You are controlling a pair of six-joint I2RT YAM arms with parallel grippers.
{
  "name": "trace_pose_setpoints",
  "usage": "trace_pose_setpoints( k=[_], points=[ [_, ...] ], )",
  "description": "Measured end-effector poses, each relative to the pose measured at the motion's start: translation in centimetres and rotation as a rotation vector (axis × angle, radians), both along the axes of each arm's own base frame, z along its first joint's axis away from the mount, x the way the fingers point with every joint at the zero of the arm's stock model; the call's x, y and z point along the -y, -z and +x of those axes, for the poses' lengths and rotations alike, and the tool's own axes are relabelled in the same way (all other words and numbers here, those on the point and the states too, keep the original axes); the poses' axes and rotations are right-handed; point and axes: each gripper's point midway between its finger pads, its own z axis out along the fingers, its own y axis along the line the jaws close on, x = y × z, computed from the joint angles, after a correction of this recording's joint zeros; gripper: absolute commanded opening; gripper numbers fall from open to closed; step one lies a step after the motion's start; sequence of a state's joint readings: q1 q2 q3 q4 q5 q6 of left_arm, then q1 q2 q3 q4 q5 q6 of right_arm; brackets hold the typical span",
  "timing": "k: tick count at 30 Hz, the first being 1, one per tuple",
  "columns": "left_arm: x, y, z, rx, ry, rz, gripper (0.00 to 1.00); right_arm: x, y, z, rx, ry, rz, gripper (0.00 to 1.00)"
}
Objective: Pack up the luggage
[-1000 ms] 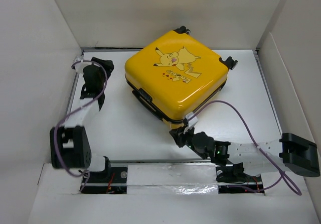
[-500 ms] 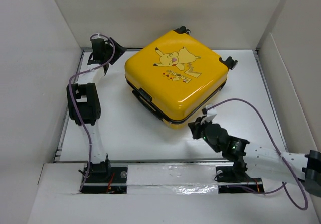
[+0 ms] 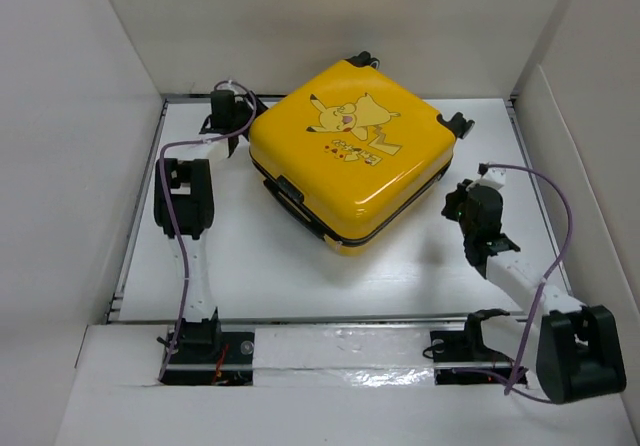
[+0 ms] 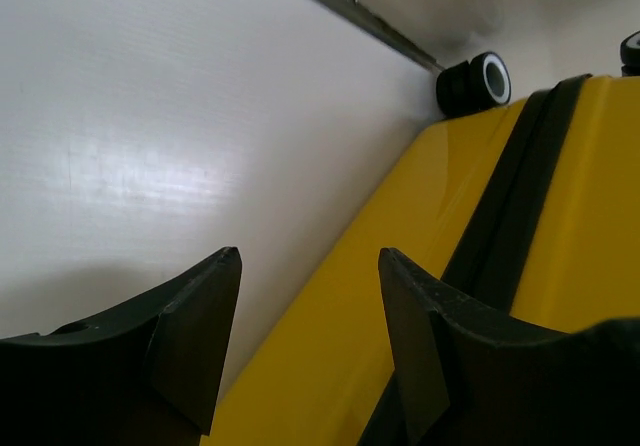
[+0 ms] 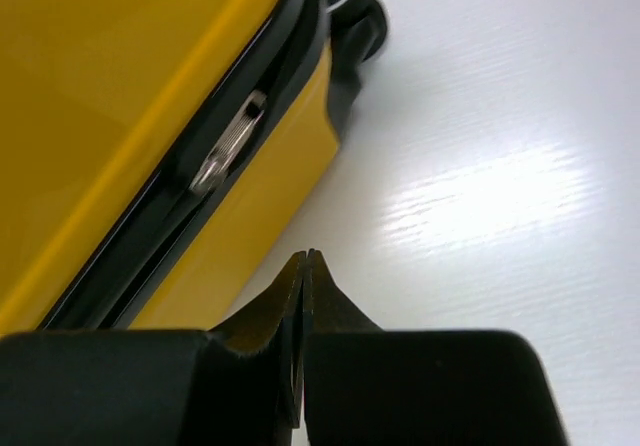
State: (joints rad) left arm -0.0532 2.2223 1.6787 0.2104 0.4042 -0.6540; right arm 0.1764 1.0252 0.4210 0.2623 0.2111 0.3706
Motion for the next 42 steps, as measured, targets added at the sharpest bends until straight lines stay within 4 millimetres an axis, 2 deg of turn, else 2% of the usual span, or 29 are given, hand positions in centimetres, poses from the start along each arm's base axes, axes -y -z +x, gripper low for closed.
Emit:
trace_pose_setpoints(
  k=[3,6,10,14,17,23,27,28,31,33,34,37,39,40,42],
  points=[
    [0.7,1.7,-2.0,0.007,-0.030,-0.053,0.54,0.3,0.7,2.6,-0.036,-0.032,0.020,0.00],
    [-1.1,2.9,-5.2,-0.010,-0.113,-0.098,0.52,-1.4,1.7,4.9,-0.073,-0.124,0.046,0.00],
    [-1.5,2.6,-9.2,0.022,-0.162,-0.142,0.50,-1.8,4.1,6.2,-0.147,-0.176,0.044,0.00],
    [-1.9,2.5,-13.0,0.046,-0.200,-0.139,0.50,-2.1,5.5,8.2,-0.202,-0.212,0.004,0.00],
    [-2.6,2.6,-15.7,0.066,-0.238,-0.134,0.45,-2.9,5.2,10.9,-0.210,-0.239,-0.018,0.00],
    [-4.3,2.1,-22.1,0.125,-0.343,-0.069,0.44,-6.8,3.6,16.5,-0.192,-0.363,-0.078,0.04],
    [-3.3,1.7,-26.2,0.155,-0.340,0.005,0.45,-8.3,2.5,19.5,-0.167,-0.435,-0.105,0.17],
    [-2.9,1.8,-27.1,0.157,-0.326,0.013,0.45,-8.4,2.2,20.0,-0.158,-0.443,-0.111,0.25],
    [-2.5,1.9,-28.9,0.152,-0.299,0.034,0.47,-8.5,1.6,20.2,-0.145,-0.456,-0.128,0.39],
    [-2.6,1.7,-29.7,0.147,-0.291,0.055,0.48,-8.4,1.7,19.9,-0.156,-0.462,-0.135,0.44],
    [-2.8,1.7,-30.1,0.144,-0.290,0.067,0.49,-8.3,1.8,19.7,-0.164,-0.464,-0.134,0.52],
    [-3.3,1.5,-31.0,0.139,-0.289,0.110,0.51,-7.4,0.7,18.3,-0.163,-0.457,-0.123,0.64],
    [-3.5,1.3,-31.2,0.133,-0.286,0.141,0.53,-6.7,-1.3,17.0,-0.135,-0.455,-0.108,0.69],
    [-3.6,1.1,-31.1,0.134,-0.286,0.147,0.53,-6.4,-3.1,16.3,-0.106,-0.458,-0.093,0.74],
    [-3.6,0.9,-31.1,0.129,-0.283,0.158,0.53,-5.6,-7.9,15.0,-0.011,-0.457,-0.066,0.75]
  ],
)
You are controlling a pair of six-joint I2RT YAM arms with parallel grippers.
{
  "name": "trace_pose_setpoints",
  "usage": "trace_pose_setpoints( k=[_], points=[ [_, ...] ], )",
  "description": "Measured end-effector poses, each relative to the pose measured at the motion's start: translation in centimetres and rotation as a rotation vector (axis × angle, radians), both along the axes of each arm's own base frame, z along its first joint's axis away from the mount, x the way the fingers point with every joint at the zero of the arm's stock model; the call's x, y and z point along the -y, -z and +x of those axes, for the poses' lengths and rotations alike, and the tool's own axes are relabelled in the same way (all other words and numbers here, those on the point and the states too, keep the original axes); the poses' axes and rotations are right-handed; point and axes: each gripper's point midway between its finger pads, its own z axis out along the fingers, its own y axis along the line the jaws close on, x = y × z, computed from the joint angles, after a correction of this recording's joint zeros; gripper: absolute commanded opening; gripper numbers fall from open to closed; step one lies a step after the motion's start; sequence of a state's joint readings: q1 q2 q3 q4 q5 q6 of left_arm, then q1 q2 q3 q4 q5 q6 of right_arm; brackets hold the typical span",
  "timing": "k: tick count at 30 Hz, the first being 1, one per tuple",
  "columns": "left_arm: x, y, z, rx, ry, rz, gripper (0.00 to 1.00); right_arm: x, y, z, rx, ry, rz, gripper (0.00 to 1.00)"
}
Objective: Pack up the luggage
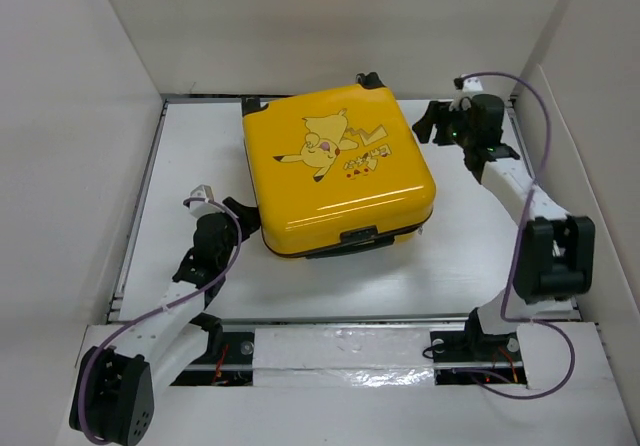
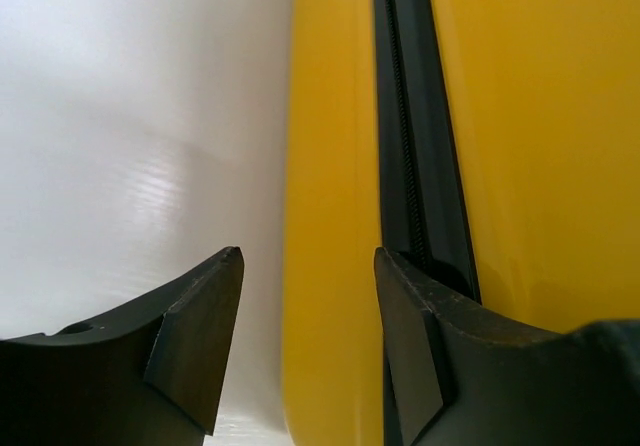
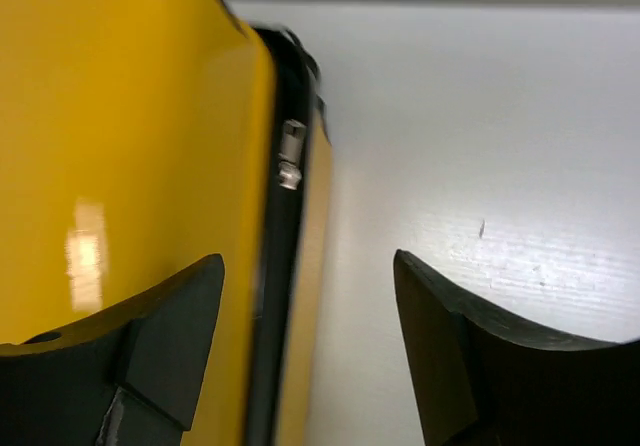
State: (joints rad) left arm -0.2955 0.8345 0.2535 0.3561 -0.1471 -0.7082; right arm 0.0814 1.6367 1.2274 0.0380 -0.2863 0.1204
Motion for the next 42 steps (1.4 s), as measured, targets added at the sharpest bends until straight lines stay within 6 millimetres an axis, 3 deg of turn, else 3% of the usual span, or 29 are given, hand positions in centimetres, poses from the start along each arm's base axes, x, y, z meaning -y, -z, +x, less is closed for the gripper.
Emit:
trace_pose_setpoints(
  k=[2,3,4,5,6,7,9,13,16,18,21,22,25,28,36,42],
  points=[
    [0.3,-0.6,0.2,0.011,0.010,-0.013,0.54,0.2,-5.5,-1.7,0.114,-0.027,0.051,0.75],
    [0.9,-1.7,0.7,0.039,0.022,-0.035,0.54,0.2,-7.6,-2.6,0.163,-0.039,0.066,0.70],
    [1.1,-2.2,0.9,0.052,0.026,-0.039,0.54,0.2,-9.8,-3.9,0.219,-0.053,0.078,0.57],
    [1.2,-2.7,1.1,0.060,0.029,-0.042,0.54,0.3,-11.0,-4.4,0.262,-0.059,0.088,0.41],
    [1.3,-3.2,1.3,0.071,0.029,-0.048,0.54,0.5,-11.9,-6.3,0.296,-0.060,0.091,0.24],
    [1.4,-3.6,1.5,0.079,0.028,-0.053,0.54,0.5,-12.1,-7.6,0.315,-0.061,0.102,0.00],
    [1.5,-4.3,1.8,0.098,0.025,-0.066,0.54,0.5,-10.9,-11.0,0.338,-0.063,0.121,0.00],
    [1.5,-6.5,2.5,0.159,0.012,-0.107,0.53,-0.2,-4.8,-18.4,0.328,-0.090,0.128,0.00],
    [1.4,-8.2,2.8,0.214,0.003,-0.138,0.49,0.2,-3.2,-22.0,0.400,-0.068,0.132,0.00],
    [1.5,-8.9,2.7,0.234,0.002,-0.155,0.48,0.3,-1.1,-23.5,0.408,-0.057,0.144,0.01],
    [1.4,-9.9,2.3,0.267,-0.002,-0.171,0.46,0.3,3.5,-24.4,0.328,-0.042,0.162,0.12],
    [1.3,-10.2,2.1,0.276,-0.005,-0.173,0.44,0.4,4.9,-24.6,0.292,-0.037,0.164,0.20],
    [1.1,-10.9,1.9,0.299,-0.008,-0.174,0.38,0.4,6.8,-25.0,0.227,-0.031,0.169,0.36],
    [1.0,-10.4,1.7,0.292,-0.005,-0.161,0.35,0.3,7.3,-24.9,0.203,-0.032,0.168,0.36],
    [1.1,-5.2,0.6,0.170,0.030,-0.089,0.24,-0.4,10.9,-24.5,0.032,-0.073,0.147,0.37],
    [1.7,-3.1,-0.1,0.113,0.087,-0.056,0.13,-0.7,10.3,-23.7,0.046,-0.094,0.131,0.37]
  ],
)
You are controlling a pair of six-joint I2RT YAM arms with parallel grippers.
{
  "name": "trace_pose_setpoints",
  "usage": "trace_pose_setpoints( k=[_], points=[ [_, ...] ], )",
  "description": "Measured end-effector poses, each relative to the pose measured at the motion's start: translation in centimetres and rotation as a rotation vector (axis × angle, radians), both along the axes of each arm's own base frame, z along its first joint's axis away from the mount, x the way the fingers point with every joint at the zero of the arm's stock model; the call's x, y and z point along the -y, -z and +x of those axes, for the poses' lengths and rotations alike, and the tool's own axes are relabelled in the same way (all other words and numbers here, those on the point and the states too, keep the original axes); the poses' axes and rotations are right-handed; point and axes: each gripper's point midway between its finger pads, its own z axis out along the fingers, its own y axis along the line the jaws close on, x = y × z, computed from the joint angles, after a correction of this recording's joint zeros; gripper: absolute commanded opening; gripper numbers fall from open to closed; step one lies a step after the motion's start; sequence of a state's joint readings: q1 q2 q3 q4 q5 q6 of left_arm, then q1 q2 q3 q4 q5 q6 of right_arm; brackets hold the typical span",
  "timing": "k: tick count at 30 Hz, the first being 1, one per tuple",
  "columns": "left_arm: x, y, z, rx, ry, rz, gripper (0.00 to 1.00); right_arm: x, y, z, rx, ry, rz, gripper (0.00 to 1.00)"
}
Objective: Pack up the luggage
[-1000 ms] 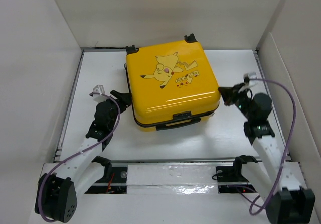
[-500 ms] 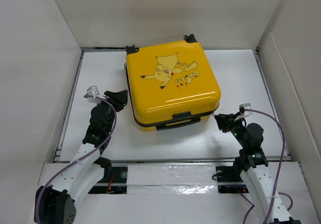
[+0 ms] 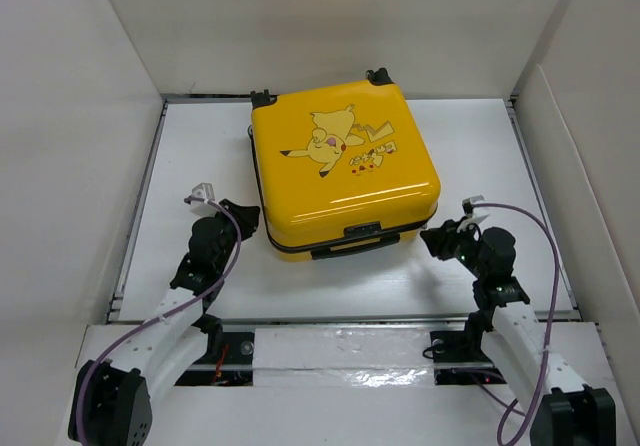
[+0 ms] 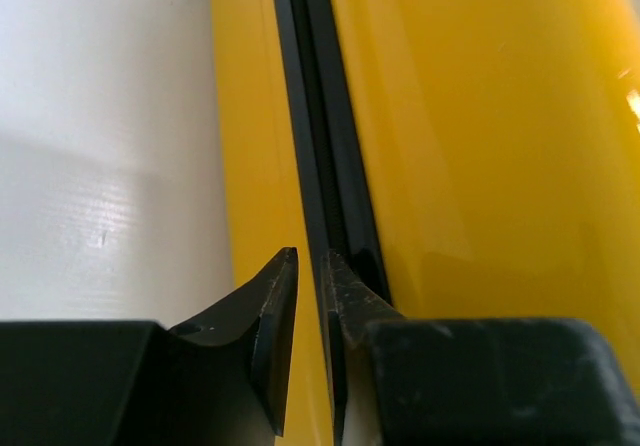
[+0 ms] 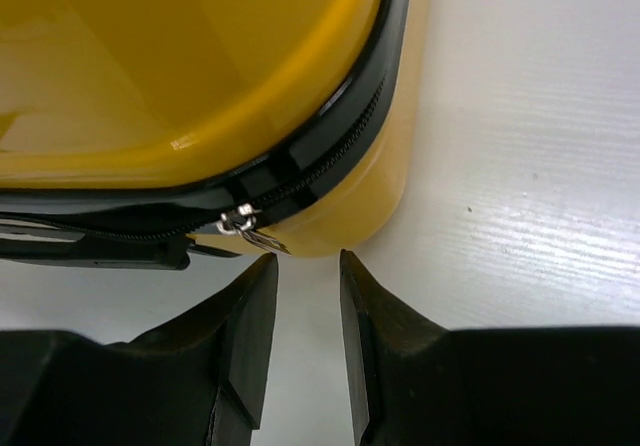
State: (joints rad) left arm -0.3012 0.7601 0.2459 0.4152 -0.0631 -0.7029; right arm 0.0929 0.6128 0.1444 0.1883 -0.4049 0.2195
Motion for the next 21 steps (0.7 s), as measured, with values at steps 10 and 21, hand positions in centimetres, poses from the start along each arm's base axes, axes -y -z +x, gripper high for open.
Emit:
trace_pose_setpoints(
  k=[10,21],
  points=[
    [0.9,2.3,-1.2,-0.062,0.086,0.042,0.00,-1.7,-0.7,0.6,0.019,-0.061,-0.043,0.37],
    [1.8,4.4,-1.8,-0.124,0.137,0.092,0.00,-2.6,0.0,0.7,0.006,-0.026,-0.156,0.09]
  ],
)
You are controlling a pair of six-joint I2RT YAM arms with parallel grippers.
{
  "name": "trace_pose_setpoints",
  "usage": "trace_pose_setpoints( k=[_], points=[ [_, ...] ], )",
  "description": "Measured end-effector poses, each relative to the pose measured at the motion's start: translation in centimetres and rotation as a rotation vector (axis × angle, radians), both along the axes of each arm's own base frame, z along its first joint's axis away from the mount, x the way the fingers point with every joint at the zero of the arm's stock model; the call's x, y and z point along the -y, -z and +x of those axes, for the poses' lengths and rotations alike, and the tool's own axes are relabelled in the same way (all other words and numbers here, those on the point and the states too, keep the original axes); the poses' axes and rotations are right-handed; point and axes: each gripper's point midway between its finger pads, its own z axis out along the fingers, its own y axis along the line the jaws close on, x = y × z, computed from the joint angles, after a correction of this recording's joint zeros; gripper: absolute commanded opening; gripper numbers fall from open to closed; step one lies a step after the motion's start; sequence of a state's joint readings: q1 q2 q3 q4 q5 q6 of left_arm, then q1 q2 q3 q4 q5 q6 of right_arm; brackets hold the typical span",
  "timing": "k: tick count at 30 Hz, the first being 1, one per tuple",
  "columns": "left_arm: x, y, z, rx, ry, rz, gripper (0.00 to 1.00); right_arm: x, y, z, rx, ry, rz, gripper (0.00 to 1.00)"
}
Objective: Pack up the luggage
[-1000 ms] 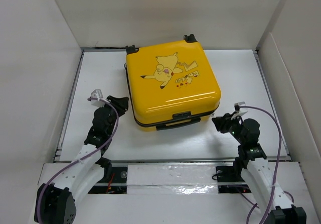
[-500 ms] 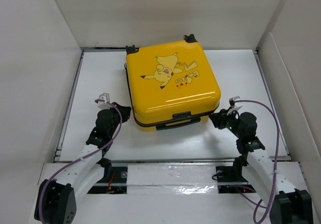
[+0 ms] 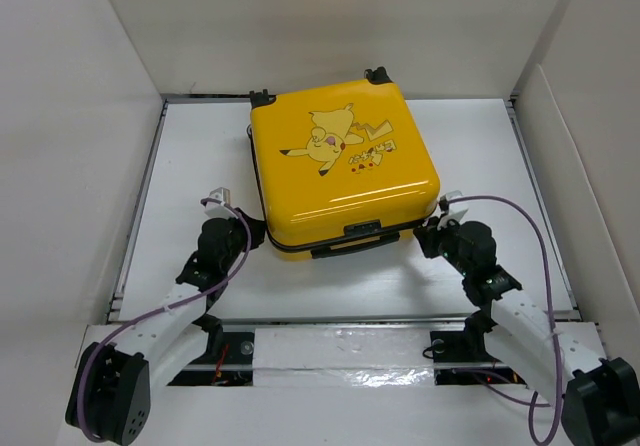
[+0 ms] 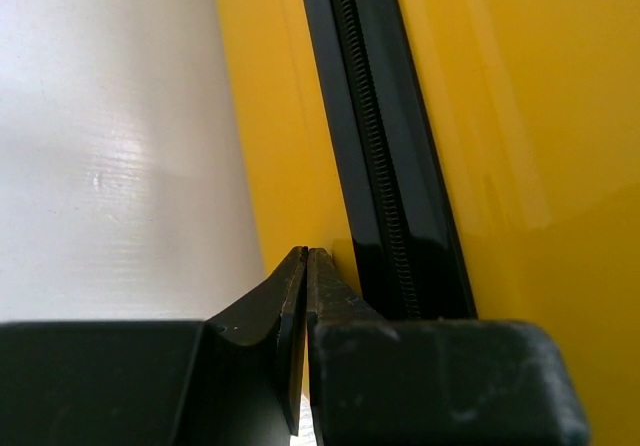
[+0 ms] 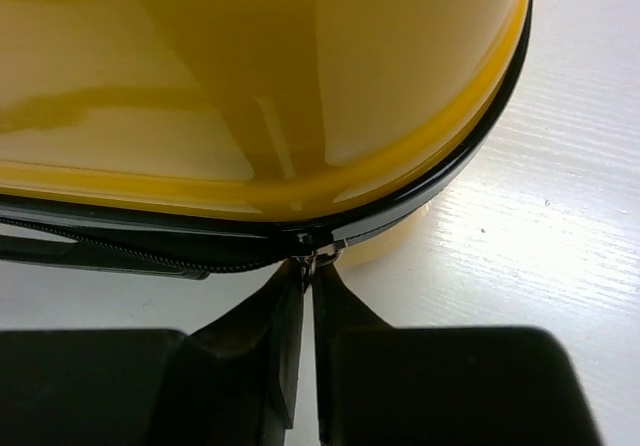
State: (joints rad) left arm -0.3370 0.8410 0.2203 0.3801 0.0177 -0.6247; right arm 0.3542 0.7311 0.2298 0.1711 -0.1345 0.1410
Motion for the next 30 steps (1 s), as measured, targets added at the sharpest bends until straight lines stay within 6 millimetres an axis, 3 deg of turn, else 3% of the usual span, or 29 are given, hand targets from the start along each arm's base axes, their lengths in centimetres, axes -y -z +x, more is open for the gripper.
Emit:
trace_pose_setpoints(
  k=[4,9,10,12,13,15,21,30],
  points=[
    [0.0,0.5,0.0,-0.013,0.001,0.006,0.00,0.1,-0.1,-0.1,0.016,0.038,-0.040,0.00],
    [0.1,0.6,0.1,-0.015,0.005,0.010,0.00,0.1,-0.4,-0.4,0.032,0.069,-0.071,0.00],
    [0.1,0.5,0.1,-0.014,0.006,0.010,0.00,0.0,-0.5,-0.5,0.037,0.072,-0.073,0.06],
    [0.1,0.5,0.1,-0.013,0.007,0.011,0.00,0.0,-0.6,-0.6,0.037,0.089,-0.068,0.31],
    [0.1,0.5,0.1,-0.012,0.007,0.011,0.00,0.0,-0.7,-0.7,0.040,0.093,-0.062,0.48],
    [0.1,0.5,0.1,-0.011,0.009,0.012,0.00,-0.1,-1.2,-0.8,0.050,0.097,-0.049,0.52],
    [0.1,0.5,0.1,-0.008,0.011,0.015,0.00,-0.1,-1.7,-0.7,0.065,0.110,-0.040,0.44],
    [0.2,0.2,0.0,0.002,0.019,0.013,0.00,0.4,-1.3,-0.1,0.043,0.127,-0.083,0.09]
  ],
)
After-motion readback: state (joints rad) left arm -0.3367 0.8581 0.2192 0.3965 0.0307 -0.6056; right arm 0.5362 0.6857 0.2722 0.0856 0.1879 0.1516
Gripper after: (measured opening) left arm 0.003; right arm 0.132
